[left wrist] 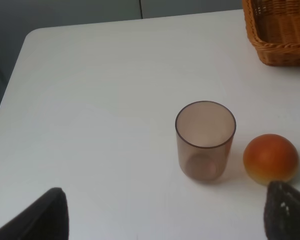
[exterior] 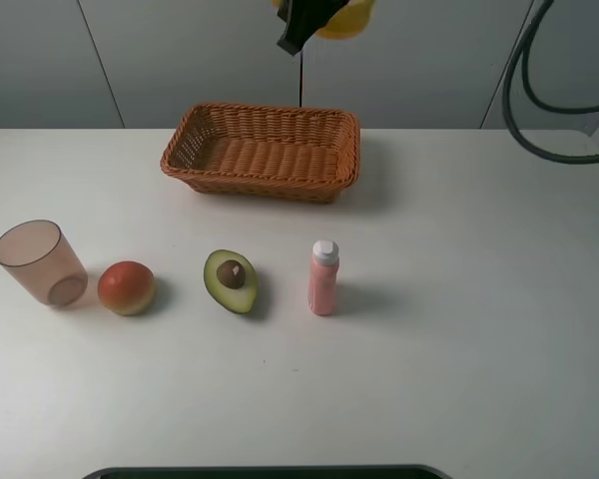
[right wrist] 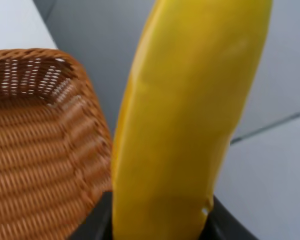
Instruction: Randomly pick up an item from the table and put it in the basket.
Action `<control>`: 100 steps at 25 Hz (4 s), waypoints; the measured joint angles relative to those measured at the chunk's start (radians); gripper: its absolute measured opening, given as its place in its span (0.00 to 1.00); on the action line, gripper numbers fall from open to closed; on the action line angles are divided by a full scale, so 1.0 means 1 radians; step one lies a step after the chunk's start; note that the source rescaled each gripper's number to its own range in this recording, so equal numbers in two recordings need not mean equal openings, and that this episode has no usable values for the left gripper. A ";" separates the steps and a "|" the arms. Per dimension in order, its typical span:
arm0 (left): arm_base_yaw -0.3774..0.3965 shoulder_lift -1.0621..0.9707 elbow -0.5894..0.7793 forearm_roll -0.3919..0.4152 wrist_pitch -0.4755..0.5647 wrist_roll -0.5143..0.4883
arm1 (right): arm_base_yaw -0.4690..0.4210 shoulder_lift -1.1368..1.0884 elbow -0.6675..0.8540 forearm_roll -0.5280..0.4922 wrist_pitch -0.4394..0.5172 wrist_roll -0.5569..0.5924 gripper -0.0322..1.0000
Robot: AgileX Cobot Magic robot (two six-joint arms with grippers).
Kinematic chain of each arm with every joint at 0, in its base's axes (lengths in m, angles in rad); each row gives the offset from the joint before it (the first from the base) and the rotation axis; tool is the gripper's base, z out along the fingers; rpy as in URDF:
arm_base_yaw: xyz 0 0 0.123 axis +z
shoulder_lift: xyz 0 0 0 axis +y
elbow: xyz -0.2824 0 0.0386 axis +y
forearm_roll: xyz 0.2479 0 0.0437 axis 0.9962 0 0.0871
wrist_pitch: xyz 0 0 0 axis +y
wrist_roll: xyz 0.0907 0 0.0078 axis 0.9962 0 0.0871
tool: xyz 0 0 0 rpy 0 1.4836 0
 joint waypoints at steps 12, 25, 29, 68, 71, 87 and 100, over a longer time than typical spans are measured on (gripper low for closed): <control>0.000 0.000 0.000 0.000 0.000 0.000 | 0.031 0.338 -0.117 0.121 0.016 -0.011 0.05; 0.000 0.000 0.000 0.000 0.000 0.000 | 0.031 0.350 -0.118 0.130 0.050 0.001 0.06; 0.000 0.000 0.000 0.000 0.000 0.000 | 0.031 0.350 -0.118 0.143 0.050 0.038 0.76; 0.000 0.000 0.000 0.000 0.000 0.000 | -0.545 -1.015 0.398 -0.114 0.765 0.491 0.99; 0.000 0.000 0.000 0.000 0.000 0.000 | -0.559 -1.200 0.538 -0.069 0.761 0.521 0.97; 0.000 0.000 0.000 0.000 0.000 0.000 | -0.561 -1.738 0.810 -0.053 0.762 0.608 0.90; 0.000 0.000 0.000 0.000 0.000 0.000 | -0.561 -1.964 1.054 0.063 0.731 0.671 0.90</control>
